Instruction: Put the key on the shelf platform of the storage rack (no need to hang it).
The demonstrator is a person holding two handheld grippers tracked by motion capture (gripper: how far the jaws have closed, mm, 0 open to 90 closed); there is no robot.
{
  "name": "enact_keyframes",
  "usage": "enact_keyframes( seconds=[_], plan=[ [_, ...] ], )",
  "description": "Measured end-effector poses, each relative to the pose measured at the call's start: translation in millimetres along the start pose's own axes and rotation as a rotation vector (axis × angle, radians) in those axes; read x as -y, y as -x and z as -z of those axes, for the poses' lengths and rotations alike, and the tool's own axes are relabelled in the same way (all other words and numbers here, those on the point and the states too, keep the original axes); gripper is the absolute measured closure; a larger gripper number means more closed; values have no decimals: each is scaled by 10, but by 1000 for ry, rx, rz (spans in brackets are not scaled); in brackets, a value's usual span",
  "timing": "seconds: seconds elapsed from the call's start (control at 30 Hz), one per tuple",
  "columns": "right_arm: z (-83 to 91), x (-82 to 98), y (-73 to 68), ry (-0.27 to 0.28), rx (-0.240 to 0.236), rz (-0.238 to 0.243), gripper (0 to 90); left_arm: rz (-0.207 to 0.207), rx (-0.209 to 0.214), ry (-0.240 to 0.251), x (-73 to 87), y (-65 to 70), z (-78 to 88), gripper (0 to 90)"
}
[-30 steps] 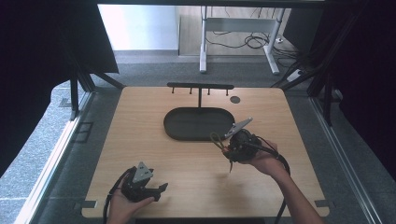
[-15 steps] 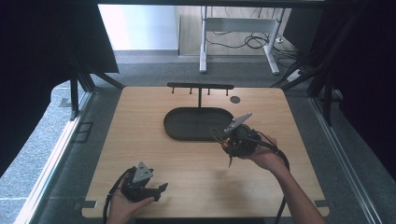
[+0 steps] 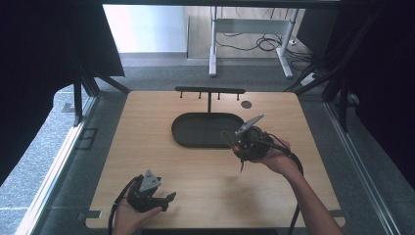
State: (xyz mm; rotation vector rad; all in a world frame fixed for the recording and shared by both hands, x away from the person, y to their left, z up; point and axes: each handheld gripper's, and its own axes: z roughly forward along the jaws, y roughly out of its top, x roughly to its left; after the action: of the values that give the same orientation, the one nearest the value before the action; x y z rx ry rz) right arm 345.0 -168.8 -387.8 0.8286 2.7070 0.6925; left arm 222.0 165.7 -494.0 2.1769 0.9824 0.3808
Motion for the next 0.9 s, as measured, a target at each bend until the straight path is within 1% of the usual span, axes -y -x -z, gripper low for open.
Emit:
enact_keyframes(
  seconds=[0.33, 0.37, 0.47, 0.57, 0.87, 0.9],
  plan=[
    [-22, -89, 52, -3, 1, -8, 665, 0, 1, 0, 0, -1, -1, 256],
    [-22, -97, 65, -4, 0, -2, 664, 0, 1, -1, 2, -2, -1, 256],
    [-29, -124, 85, -4, 1, -10, 665, 0, 2, 1, 1, -2, 2, 256],
    [-38, -152, 104, -6, 9, -4, 665, 0, 2, 0, 0, 1, 0, 256],
    [-82, -236, 167, -15, 10, -5, 665, -2, 5, -2, -2, 10, -11, 256],
    [-95, -243, 173, -18, 13, 3, 665, -3, 5, -2, -2, 11, -12, 256]
  ],
)
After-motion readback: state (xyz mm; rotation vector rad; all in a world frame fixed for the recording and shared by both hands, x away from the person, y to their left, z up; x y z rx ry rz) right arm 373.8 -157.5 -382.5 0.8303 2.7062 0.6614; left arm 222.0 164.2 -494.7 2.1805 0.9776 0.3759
